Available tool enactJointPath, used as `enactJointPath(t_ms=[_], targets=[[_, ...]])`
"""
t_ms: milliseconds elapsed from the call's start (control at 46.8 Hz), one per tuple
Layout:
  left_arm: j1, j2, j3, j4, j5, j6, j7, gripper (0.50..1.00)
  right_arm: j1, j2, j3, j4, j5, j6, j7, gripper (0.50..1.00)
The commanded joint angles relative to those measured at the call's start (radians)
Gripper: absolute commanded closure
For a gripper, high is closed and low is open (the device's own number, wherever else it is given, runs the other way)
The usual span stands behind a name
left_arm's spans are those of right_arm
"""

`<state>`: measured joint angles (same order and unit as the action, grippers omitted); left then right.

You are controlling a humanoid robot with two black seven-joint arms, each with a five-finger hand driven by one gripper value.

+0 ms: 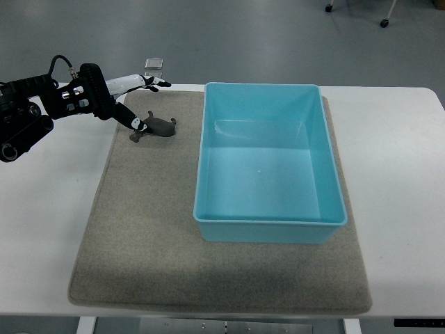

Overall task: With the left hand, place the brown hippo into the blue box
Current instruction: 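Reach the open left hand forward over the brown hippo, then lower the left hand and close its fingers around the brown hippo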

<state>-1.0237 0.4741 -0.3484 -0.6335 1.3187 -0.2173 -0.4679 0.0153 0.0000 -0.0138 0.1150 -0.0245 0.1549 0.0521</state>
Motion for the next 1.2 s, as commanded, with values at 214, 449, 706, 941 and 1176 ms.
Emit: enactJointPath(t_ms=[214, 449, 706, 941, 1176], targets=[[0.002, 0.000, 0.048, 0.000, 0.054, 0.065, 0.000, 0.583, 0.000, 0.000, 0.000, 0.000, 0.000, 0.000, 0.000, 0.564], [0.008, -0.005, 0.078, 0.002, 0.059, 0.098, 0.002, 0.619, 0.000, 0.000, 0.000, 0.000, 0.000, 0.000, 0.000, 0.564], [0.007, -0.009, 0.101, 0.002, 0.062, 0.101, 0.003, 0.686, 0.000, 0.000, 0.000, 0.000, 0.000, 0.000, 0.000, 0.564], [0.004, -0.012, 0.101, 0.002, 0.083, 0.102, 0.005, 0.784, 0.000, 0.000, 0.000, 0.000, 0.000, 0.000, 0.000, 0.564], [0.000, -0.012, 0.101, 0.002, 0.094, 0.102, 0.011, 1.000, 0.000, 0.000, 0.000, 0.000, 0.000, 0.000, 0.000, 0.564]])
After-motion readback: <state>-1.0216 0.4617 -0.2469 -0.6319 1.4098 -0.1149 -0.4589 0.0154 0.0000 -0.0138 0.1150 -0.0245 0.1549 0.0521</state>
